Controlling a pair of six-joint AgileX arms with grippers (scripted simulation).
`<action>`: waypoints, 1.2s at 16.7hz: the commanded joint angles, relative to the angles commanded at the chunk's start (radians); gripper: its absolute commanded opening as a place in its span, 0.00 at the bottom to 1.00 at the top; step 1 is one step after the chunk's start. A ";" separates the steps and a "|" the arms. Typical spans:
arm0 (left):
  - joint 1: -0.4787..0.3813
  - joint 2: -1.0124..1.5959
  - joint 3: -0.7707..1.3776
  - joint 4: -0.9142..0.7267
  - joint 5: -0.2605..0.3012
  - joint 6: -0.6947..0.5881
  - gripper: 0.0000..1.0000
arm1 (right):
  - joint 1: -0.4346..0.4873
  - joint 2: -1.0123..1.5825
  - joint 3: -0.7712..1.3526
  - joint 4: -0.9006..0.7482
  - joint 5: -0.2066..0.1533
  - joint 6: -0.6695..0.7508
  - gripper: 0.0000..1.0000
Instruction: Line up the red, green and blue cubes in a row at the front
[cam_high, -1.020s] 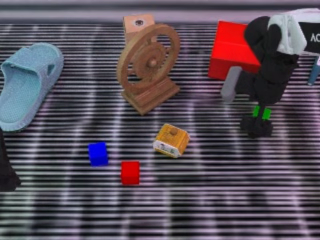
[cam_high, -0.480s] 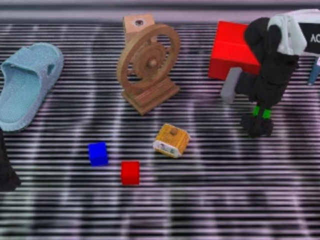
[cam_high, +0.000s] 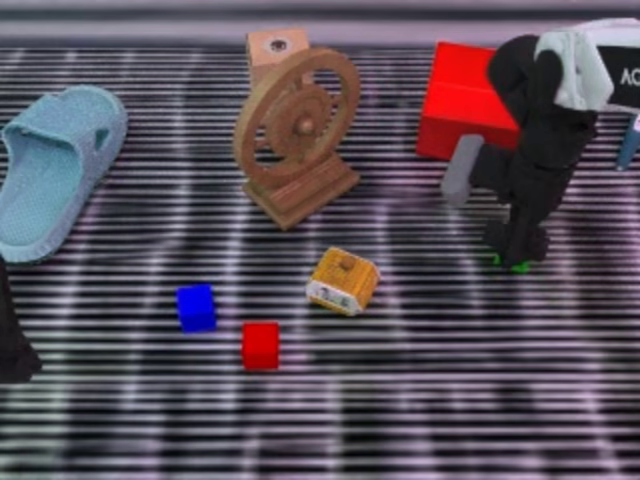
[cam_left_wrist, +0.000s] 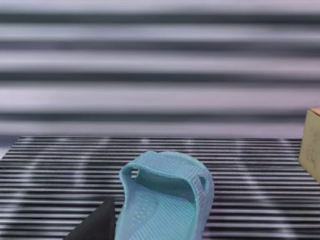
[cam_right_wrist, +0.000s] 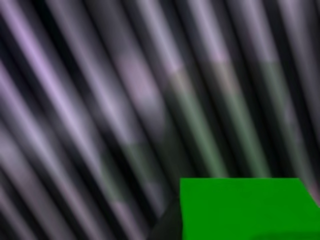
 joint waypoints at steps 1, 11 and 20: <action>0.000 0.000 0.000 0.000 0.000 0.000 1.00 | 0.000 0.000 0.000 0.000 0.000 0.000 0.00; 0.000 0.000 0.000 0.000 0.000 0.000 1.00 | 0.006 -0.102 0.120 -0.216 -0.013 0.021 0.00; 0.000 0.000 0.000 0.000 0.000 0.000 1.00 | 0.044 -0.124 0.151 -0.264 -0.013 0.028 0.00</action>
